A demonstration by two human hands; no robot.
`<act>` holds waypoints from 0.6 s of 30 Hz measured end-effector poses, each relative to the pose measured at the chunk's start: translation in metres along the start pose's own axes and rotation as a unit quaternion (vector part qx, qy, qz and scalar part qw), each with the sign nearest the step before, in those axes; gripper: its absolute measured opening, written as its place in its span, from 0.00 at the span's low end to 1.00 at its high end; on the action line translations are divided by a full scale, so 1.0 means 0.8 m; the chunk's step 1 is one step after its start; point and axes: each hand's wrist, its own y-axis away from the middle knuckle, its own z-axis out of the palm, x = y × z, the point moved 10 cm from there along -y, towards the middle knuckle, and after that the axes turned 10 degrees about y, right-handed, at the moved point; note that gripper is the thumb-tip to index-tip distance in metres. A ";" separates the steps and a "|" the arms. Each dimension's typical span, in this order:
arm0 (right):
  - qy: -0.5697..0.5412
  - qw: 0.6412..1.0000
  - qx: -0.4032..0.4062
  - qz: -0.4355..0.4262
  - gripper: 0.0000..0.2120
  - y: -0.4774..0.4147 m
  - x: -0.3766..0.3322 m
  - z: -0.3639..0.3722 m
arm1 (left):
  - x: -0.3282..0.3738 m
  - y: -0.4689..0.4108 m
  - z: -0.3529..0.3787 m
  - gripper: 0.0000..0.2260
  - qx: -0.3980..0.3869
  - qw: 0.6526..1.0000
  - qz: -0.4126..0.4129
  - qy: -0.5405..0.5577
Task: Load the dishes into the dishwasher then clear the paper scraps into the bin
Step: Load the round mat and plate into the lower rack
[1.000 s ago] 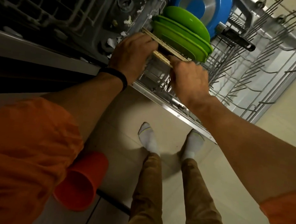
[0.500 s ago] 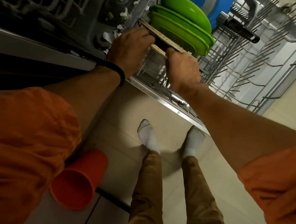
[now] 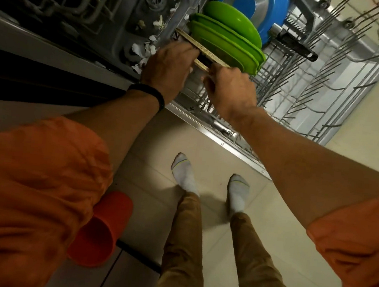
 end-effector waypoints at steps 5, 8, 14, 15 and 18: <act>0.026 0.999 -0.014 -0.027 0.12 0.041 0.010 -0.046 | 0.033 0.029 -0.031 0.16 -0.006 0.998 -0.056 0.027; 0.060 0.997 -0.020 -0.041 0.14 0.079 0.014 -0.098 | 0.070 0.054 -0.072 0.13 -0.002 0.997 -0.077 0.024; 0.069 0.994 0.011 -0.080 0.14 0.183 -0.007 -0.252 | 0.185 0.123 -0.199 0.10 0.020 0.994 -0.110 0.011; 0.067 0.994 0.021 -0.087 0.14 0.202 -0.011 -0.280 | 0.203 0.136 -0.225 0.09 0.034 0.993 -0.115 0.005; 0.064 0.991 0.050 -0.105 0.16 0.258 -0.025 -0.355 | 0.255 0.175 -0.296 0.10 0.076 0.990 -0.121 -0.001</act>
